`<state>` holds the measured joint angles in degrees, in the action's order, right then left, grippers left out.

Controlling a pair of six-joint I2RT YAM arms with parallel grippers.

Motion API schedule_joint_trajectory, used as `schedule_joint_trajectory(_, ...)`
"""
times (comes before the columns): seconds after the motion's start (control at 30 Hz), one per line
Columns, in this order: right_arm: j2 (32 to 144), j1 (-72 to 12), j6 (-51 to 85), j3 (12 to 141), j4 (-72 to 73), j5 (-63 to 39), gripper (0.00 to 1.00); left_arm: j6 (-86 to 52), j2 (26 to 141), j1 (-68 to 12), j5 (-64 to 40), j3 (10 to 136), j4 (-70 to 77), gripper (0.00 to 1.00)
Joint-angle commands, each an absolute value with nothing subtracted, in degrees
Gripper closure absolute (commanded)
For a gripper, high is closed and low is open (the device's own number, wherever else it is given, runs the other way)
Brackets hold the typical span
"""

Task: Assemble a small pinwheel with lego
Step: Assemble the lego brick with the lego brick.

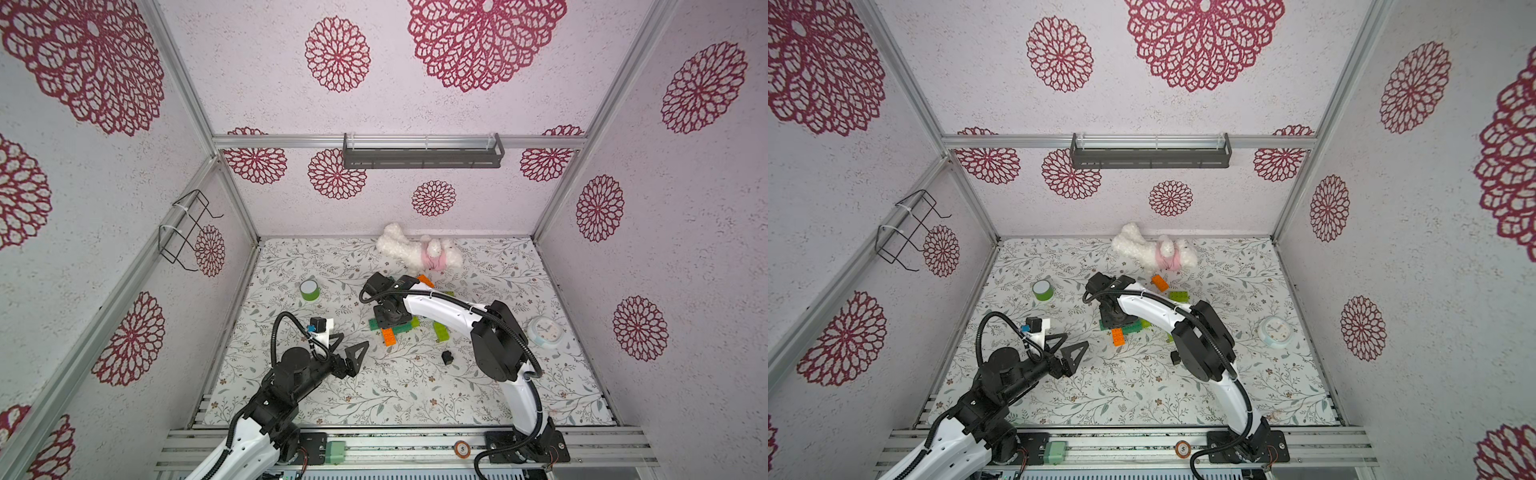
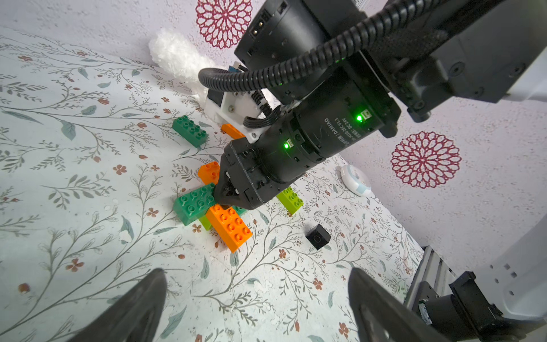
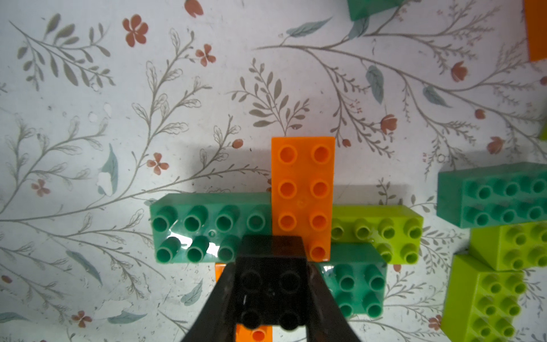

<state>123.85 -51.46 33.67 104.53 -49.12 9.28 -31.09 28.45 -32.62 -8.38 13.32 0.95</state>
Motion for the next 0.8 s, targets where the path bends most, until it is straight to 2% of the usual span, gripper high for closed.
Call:
schedule_joint_trajectory(0.0, 127.68, -51.86, 35.29, 103.63, -55.19, 9.33, 0.81, -30.87, 27.57, -33.35, -7.71, 13.54, 0.53, 0.03)
schedule_joint_trajectory(0.43, 126.86, -51.50, 33.22, 106.52, -55.42, 10.37, 0.74, -30.77, 25.64, -34.10, -6.41, 13.45, -0.88, 0.03)
schedule_joint_trajectory(0.6, 126.35, -51.52, 31.77, 109.50, -56.47, 10.89, 0.61, -30.61, 25.89, -34.39, -6.43, 13.60, -1.01, 0.03)
schedule_joint_trajectory(0.77, 126.73, -51.36, 30.79, 111.68, -57.19, 10.92, 0.56, -30.49, 26.21, -34.45, -6.58, 13.71, -1.15, 0.03)
